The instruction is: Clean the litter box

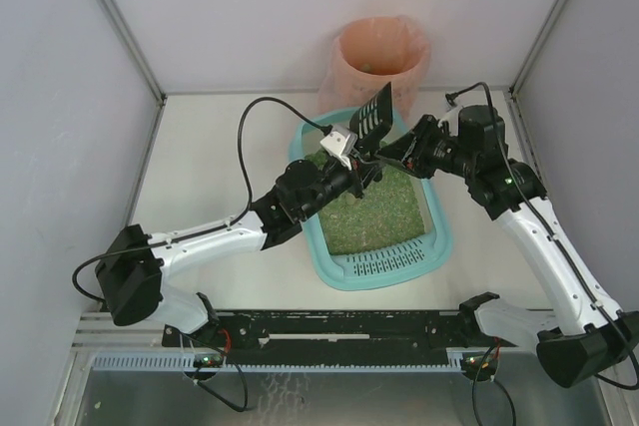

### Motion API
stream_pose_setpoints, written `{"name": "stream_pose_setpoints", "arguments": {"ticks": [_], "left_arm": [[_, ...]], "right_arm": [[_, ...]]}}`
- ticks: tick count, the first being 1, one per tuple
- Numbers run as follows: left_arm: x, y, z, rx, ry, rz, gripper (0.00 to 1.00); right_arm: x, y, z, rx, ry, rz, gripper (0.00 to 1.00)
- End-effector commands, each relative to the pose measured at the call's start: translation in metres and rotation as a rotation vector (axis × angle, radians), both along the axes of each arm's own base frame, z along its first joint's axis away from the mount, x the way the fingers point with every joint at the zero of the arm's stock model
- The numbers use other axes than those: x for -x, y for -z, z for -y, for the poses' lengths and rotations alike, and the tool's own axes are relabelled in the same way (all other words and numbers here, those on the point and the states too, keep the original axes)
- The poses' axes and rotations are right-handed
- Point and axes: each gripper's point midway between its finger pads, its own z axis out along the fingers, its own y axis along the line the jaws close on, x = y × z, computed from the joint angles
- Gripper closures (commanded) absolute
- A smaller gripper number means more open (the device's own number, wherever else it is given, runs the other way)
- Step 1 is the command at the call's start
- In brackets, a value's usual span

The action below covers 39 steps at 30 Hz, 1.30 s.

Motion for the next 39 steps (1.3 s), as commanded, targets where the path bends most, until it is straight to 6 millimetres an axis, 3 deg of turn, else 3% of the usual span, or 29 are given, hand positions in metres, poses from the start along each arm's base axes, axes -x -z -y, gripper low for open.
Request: {"name": "stream_pose_setpoints", "arguments": {"ticks": [1,4,8,14,20,23,25,34,39], "left_arm": [[0.0,-0.056,-0.013,0.118,-0.027,0.072,1.0],[-0.002,-0.058,-0.018,0.157,-0.026,0.035,1.0],[-0.003,-0.069,-0.024,0.246,0.004,-0.014,1.0],[0.006,-0.112,-0.045,0.577,0.171,-0.102,1.0],[0.026,-0.142,-0.05,0.745,0.334,-0.138,1.0],[0.034,-0.15,-0.057,0.797,0.386,-0.138,1.0],[0.038,-0.156,-0.061,0.83,0.419,-0.142,1.0],[0.04,-0.153,-0.059,0.866,0.459,-0.201,1.0],[0.04,-0.143,-0.054,0.855,0.473,-0.223,1.0]], "right_arm": [[0.005,-0.018,0.013,-0.003,0.038,0.073,0.67],[0.003,-0.006,0.031,0.048,0.117,0.087,0.58],[0.005,-0.006,0.051,0.073,0.215,0.159,0.54],[0.017,-0.019,0.062,-0.025,0.273,0.359,0.5],[0.036,-0.049,0.049,-0.207,0.182,0.54,0.43],[0.043,-0.063,0.044,-0.205,0.118,0.628,0.41],[0.041,-0.062,0.043,-0.164,0.099,0.669,0.34],[0.048,-0.089,0.021,-0.197,-0.07,0.84,0.3],[0.044,-0.091,0.006,-0.213,-0.18,0.839,0.32]]}}
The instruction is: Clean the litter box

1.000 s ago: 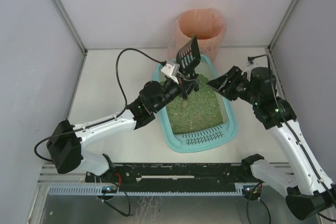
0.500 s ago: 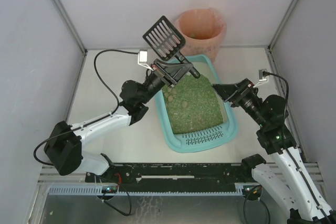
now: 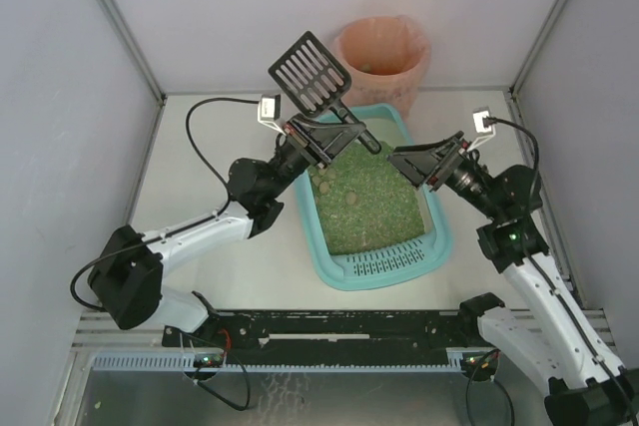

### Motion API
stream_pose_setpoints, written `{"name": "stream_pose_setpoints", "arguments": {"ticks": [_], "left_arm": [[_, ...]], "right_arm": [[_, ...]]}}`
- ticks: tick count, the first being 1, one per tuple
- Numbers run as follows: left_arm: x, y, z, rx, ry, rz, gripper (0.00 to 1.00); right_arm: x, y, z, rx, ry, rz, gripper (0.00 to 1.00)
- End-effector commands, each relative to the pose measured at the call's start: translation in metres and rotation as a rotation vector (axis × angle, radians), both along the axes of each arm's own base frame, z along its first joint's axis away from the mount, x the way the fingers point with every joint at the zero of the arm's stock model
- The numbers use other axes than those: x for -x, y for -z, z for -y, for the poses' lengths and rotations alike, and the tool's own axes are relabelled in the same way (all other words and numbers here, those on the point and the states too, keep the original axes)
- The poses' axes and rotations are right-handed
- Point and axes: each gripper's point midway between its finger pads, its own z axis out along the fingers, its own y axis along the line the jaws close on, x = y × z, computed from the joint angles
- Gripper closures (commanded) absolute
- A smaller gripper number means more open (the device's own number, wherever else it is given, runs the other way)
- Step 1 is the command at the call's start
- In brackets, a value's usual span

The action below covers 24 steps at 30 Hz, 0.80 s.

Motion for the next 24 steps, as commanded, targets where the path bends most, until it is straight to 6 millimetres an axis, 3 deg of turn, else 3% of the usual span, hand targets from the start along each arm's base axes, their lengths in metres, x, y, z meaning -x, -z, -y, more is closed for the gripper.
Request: {"name": "stream_pose_setpoints", "arguments": {"ticks": [1,7,19,22,24], "left_arm": [[0.009,0.003,-0.001,0.024,0.045,0.017,1.0],[0.008,0.013,0.003,0.027,0.06,0.008,1.0],[0.007,0.023,0.009,0.013,0.064,-0.007,1.0],[0.008,0.026,0.01,0.007,0.069,-0.01,1.0],[0.008,0.029,0.009,0.005,0.067,-0.012,1.0]], "right_arm": [[0.01,-0.034,-0.013,-0.001,-0.117,0.153,0.33],[0.002,-0.034,-0.022,-0.015,-0.16,0.129,0.41],[0.006,-0.031,-0.036,-0.002,-0.247,0.103,0.62],[0.006,-0.03,-0.039,0.002,-0.269,0.095,0.7],[0.004,-0.029,-0.04,0.001,-0.271,0.09,0.8]]}}
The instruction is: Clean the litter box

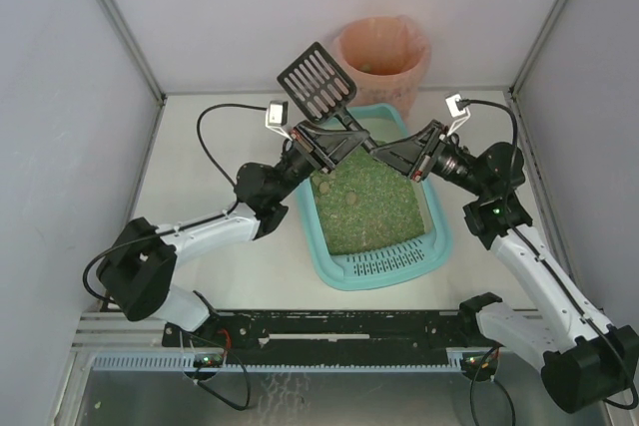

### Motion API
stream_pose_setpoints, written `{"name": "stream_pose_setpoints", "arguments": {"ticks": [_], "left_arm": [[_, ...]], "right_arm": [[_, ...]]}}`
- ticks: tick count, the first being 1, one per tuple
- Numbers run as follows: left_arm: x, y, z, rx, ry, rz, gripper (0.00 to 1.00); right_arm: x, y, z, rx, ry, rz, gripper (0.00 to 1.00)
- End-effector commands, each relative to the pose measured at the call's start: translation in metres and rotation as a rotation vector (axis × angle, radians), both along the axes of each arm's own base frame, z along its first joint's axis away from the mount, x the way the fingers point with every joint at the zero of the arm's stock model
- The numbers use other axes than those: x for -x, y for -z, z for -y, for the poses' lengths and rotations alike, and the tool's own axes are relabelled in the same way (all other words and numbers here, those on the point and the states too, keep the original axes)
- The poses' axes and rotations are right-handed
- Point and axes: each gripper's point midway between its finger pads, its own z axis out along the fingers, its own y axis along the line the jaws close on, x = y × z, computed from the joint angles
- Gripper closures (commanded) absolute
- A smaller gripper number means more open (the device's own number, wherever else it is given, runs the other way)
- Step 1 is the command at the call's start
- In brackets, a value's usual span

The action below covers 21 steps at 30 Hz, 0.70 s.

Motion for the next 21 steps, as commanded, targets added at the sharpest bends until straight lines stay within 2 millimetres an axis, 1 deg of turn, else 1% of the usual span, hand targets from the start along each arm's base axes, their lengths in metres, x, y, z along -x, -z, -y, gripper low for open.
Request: {"name": "stream_pose_setpoints", "arguments": {"ticks": [1,3,4,5,6,8,10,11,13,16,18,19,21], "left_arm": [[0.009,0.006,-0.003,0.009,0.021,0.017,1.0],[0.009,0.009,-0.003,0.006,0.023,0.01,0.98],[0.01,0.01,-0.003,0.004,0.026,0.008,0.94],[0.011,0.012,-0.003,0.001,0.026,0.005,0.89],[0.011,0.014,-0.004,-0.003,0.025,0.002,0.82],[0.011,0.018,-0.006,-0.008,0.022,-0.003,0.63],[0.012,0.021,-0.009,-0.014,0.009,-0.005,0.47],[0.012,0.024,-0.011,-0.02,0.001,-0.007,0.42],[0.011,0.033,-0.014,-0.045,-0.017,-0.016,0.36],[0.01,0.057,-0.019,-0.092,-0.04,-0.045,0.31],[0.013,0.078,-0.024,-0.136,-0.059,-0.059,0.3],[0.015,0.096,-0.027,-0.178,-0.077,-0.076,0.3],[0.016,0.118,-0.036,-0.266,-0.133,-0.079,0.31]], "right_arm": [[0.006,-0.023,-0.003,-0.024,-0.03,0.07,0.86],[0.005,-0.023,-0.002,-0.025,-0.023,0.07,0.96],[0.004,-0.023,-0.002,-0.026,-0.018,0.067,1.0],[0.004,-0.024,-0.001,-0.028,-0.012,0.067,1.0],[0.004,-0.024,-0.001,-0.029,-0.008,0.066,1.0],[0.003,-0.025,0.001,-0.031,0.005,0.064,1.0],[0.003,-0.026,0.003,-0.033,0.022,0.06,1.0],[0.002,-0.026,0.004,-0.033,0.034,0.057,1.0],[0.0,-0.026,0.007,-0.034,0.06,0.05,1.0],[-0.005,-0.023,0.015,-0.03,0.122,0.018,1.0],[-0.014,-0.015,0.024,-0.01,0.2,-0.016,1.0],[-0.017,-0.01,0.028,0.003,0.236,-0.034,1.0],[-0.022,0.002,0.039,0.038,0.313,-0.081,1.0]]}}
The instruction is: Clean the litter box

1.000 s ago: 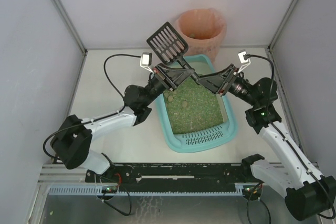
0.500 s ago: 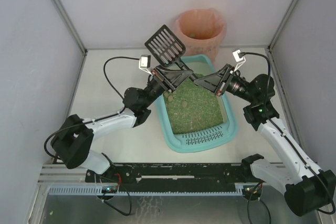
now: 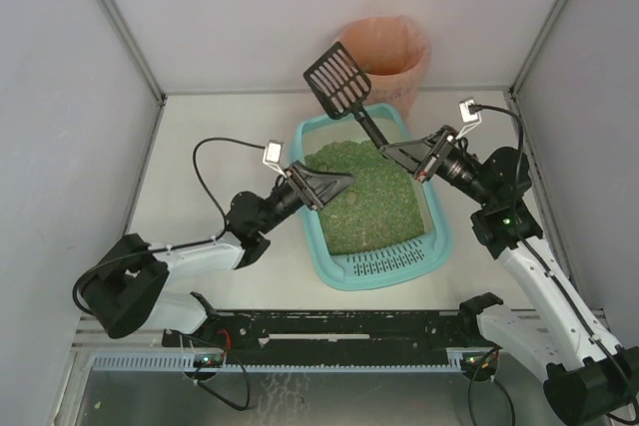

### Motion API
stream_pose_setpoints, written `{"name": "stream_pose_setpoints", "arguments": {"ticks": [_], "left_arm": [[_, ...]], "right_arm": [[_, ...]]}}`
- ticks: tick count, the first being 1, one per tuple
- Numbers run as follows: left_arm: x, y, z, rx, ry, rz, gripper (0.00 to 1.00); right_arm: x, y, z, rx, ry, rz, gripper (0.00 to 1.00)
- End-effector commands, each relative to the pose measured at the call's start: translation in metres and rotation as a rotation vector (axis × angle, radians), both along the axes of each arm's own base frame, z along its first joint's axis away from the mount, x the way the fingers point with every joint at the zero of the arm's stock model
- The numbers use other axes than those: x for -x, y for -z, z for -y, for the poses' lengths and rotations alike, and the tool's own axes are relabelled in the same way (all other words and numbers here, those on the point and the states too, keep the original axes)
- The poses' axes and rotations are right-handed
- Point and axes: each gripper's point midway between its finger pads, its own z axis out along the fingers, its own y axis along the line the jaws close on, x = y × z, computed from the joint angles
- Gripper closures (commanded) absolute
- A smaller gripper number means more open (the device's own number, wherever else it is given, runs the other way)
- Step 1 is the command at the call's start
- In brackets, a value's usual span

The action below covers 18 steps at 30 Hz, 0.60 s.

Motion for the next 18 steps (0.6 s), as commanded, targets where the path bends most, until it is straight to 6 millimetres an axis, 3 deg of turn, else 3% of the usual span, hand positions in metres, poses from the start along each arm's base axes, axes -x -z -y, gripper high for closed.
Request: {"name": "stream_pose_setpoints", "arguments": {"ticks": [1,4,6,9,11,18], "left_arm": [[0.008,0.029,-0.027,-0.162,-0.12,0.064,0.31],[0.002,0.056,-0.048,-0.441,-0.246,0.081,0.33],[-0.005,0.055,-0.068,-0.672,-0.367,0.189,0.34],[-0.016,0.036,-0.096,-0.908,-0.519,0.334,0.38],[-0.018,0.02,-0.103,-0.94,-0.562,0.409,0.38],[0.002,-0.017,-0.084,-0.839,-0.565,0.88,0.36]], "right_arm": [[-0.014,0.003,0.028,0.06,0.201,-0.035,1.0],[-0.016,0.026,0.037,0.149,0.255,-0.112,1.0],[-0.016,0.04,0.041,0.209,0.268,-0.161,1.0],[-0.015,0.059,0.045,0.284,0.277,-0.233,1.0],[-0.012,0.061,0.044,0.318,0.266,-0.253,1.0],[0.005,0.053,0.041,0.434,0.236,-0.25,1.0]]}}
